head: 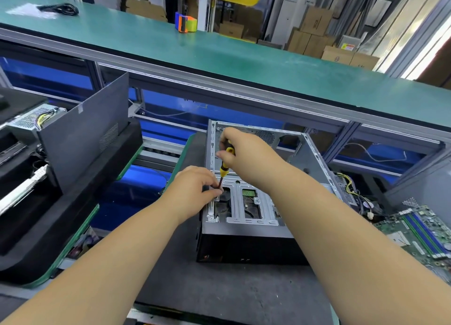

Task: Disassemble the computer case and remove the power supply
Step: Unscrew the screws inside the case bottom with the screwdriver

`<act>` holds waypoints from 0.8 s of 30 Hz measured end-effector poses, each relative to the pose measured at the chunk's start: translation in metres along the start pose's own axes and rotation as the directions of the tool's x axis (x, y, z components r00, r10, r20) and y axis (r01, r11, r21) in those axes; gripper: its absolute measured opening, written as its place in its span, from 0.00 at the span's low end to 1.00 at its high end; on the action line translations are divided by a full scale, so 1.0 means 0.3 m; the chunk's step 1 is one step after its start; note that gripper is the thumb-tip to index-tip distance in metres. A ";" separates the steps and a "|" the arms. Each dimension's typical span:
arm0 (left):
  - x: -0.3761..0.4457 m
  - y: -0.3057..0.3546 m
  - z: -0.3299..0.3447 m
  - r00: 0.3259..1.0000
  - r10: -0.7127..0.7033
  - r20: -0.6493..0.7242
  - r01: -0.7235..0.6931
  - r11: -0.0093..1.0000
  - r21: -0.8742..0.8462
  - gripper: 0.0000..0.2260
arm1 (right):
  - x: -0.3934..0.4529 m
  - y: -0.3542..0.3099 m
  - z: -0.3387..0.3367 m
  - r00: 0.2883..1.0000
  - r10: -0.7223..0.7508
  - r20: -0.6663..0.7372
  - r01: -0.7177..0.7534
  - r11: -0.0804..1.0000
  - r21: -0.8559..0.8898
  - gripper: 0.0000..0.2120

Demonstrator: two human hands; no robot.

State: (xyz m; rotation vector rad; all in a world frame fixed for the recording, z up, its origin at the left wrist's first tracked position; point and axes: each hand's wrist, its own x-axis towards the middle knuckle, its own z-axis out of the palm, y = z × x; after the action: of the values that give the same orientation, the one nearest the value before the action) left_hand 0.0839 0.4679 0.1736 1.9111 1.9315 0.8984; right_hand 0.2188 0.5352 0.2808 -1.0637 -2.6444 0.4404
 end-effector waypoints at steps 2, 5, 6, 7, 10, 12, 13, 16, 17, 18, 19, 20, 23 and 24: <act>0.004 0.005 -0.010 0.999 0.013 0.045 -0.015 0.999 0.033 0.04 | -0.001 -0.004 -0.006 0.999 -0.009 0.040 0.008 1.000 0.012 0.05; 0.014 0.029 -0.024 0.995 -0.008 0.103 -0.004 0.993 0.117 0.04 | 0.000 0.010 -0.036 0.994 0.018 0.109 -0.021 1.000 0.023 0.02; 0.020 0.038 -0.027 0.993 -0.015 0.116 -0.003 0.987 0.159 0.04 | -0.001 0.015 -0.051 0.991 0.028 0.133 -0.031 0.999 0.018 0.02; 0.024 0.048 -0.028 0.992 -0.020 0.128 -0.007 0.978 0.207 0.05 | -0.004 0.021 -0.064 0.987 0.036 0.159 -0.037 0.999 0.007 0.03; 0.029 0.077 -0.017 0.991 -0.034 0.133 -0.012 0.943 0.332 0.07 | -0.015 0.025 -0.070 0.986 0.025 0.165 -0.024 1.000 -0.008 0.07; 0.029 0.091 0.001 0.991 -0.070 0.112 0.026 0.934 0.355 0.06 | -0.024 0.015 -0.049 0.995 -0.025 0.099 0.031 0.998 -0.057 0.04; 0.028 0.098 0.007 0.990 -0.094 0.102 0.053 0.936 0.347 0.05 | -0.026 0.011 -0.036 0.997 -0.057 0.054 0.064 0.990 -0.128 0.08; 0.027 0.100 0.003 0.992 -0.088 0.094 0.052 0.943 0.330 0.06 | -0.016 0.009 -0.013 0.993 -0.104 -0.057 0.075 0.922 -0.379 0.17; 0.027 0.096 -0.001 0.992 -0.068 0.104 0.030 0.942 0.334 0.06 | -0.013 0.010 -0.012 0.993 -0.097 -0.066 0.065 0.920 -0.386 0.15; 0.027 0.092 -0.004 0.992 -0.052 0.114 0.010 0.940 0.340 0.07 | -0.010 0.014 -0.012 0.995 -0.083 -0.064 0.056 0.937 -0.345 0.13; 0.026 0.089 -0.005 0.992 -0.042 0.117 -0.001 0.940 0.342 0.07 | -0.009 0.016 -0.013 0.997 -0.062 -0.053 0.046 0.964 -0.260 0.12; 0.024 0.087 -0.005 0.993 -0.039 0.110 -0.001 0.941 0.339 0.07 | -0.011 0.017 -0.014 0.998 -0.038 -0.049 0.030 0.986 -0.161 0.12; 0.015 0.089 0.009 0.997 -0.048 0.058 0.027 0.947 0.322 0.05 | -0.018 0.017 -0.019 0.998 0.015 -0.061 -0.016 1.000 -0.006 0.12; 0.013 0.088 0.015 0.998 -0.044 0.045 0.027 0.944 0.328 0.04 | -0.019 0.015 -0.019 0.998 0.025 -0.057 -0.025 1.000 0.000 0.11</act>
State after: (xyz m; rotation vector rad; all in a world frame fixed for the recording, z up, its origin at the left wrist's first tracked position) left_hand 0.1072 0.4711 0.1868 2.0427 2.1870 0.5362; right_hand 0.2276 0.5352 0.2836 -1.0942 -2.5846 0.4079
